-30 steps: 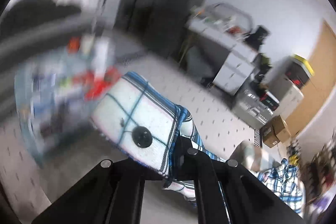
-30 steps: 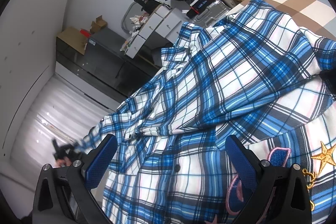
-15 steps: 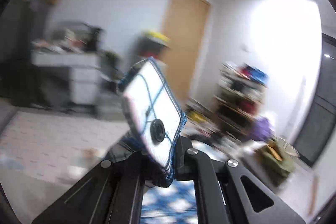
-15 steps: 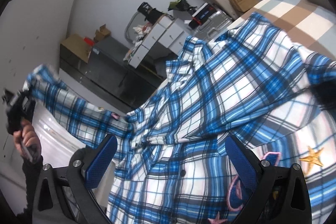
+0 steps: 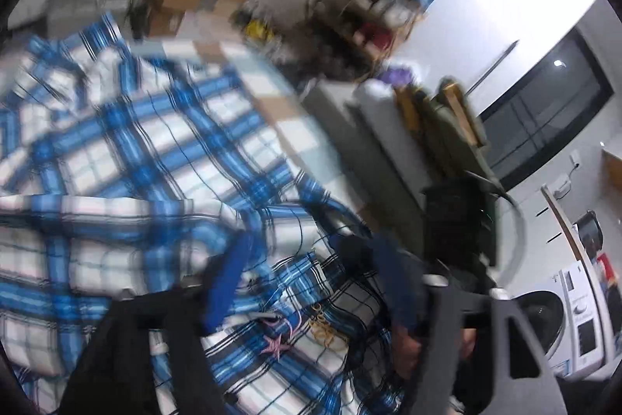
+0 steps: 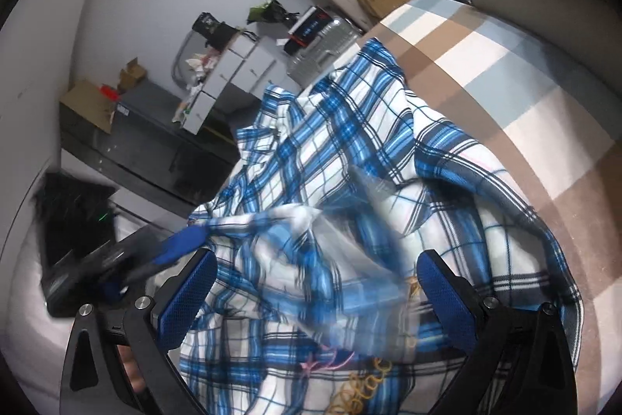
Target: Fold large clothes
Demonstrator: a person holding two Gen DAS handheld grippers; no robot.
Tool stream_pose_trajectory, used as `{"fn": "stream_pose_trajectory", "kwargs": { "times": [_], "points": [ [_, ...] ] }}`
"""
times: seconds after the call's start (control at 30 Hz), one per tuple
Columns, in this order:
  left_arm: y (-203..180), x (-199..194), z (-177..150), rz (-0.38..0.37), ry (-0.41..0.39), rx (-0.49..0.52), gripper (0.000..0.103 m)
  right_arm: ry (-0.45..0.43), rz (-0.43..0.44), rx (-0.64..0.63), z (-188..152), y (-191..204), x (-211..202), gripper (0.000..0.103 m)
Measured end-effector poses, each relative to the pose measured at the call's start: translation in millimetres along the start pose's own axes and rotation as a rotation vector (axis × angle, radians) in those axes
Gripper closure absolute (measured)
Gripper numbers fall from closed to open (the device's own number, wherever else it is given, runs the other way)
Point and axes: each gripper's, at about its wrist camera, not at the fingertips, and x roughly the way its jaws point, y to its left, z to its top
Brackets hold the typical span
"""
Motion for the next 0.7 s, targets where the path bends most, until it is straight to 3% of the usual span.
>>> {"fn": "stream_pose_trajectory", "kwargs": {
  "times": [0.1,0.2,0.23,0.33,0.47,0.57,0.6,0.63,0.7],
  "points": [
    [24.7,-47.5,-10.0,0.076,-0.121,-0.036,0.020,0.063,-0.043,-0.081,10.2,17.3,16.0,0.000],
    [53.6,-81.9,-35.4,0.198,-0.216,-0.116,0.020,0.107,-0.114,-0.187,22.7,33.1,35.5,0.000],
    [69.6,-97.4,-47.7,0.230,-0.261,-0.156,0.020,0.119,-0.186,-0.240,27.1,38.9,43.3,0.000],
    [91.6,-106.8,-68.1,0.289,-0.335,-0.249,0.020,0.210,-0.366,-0.401,30.0,50.5,73.9,0.000],
    [109.2,-94.0,-87.4,0.311,-0.378,-0.266,0.020,0.280,-0.440,-0.518,22.4,48.4,92.4,0.002],
    [115.8,-88.9,-92.5,0.324,-0.415,-0.245,0.020,0.258,-0.398,-0.551,17.3,57.8,85.5,0.043],
    [115.7,-92.5,-93.0,0.322,-0.422,-0.241,0.020,0.261,-0.376,-0.559,16.0,62.3,83.1,0.073],
    [119.7,-85.8,-93.2,0.302,-0.422,-0.239,0.020,0.259,-0.377,-0.569,15.3,66.4,81.5,0.093],
    [121.1,-94.5,-97.9,0.261,-0.420,-0.241,0.020,0.218,-0.365,-0.606,16.7,81.9,75.4,0.095]
  ]
}}
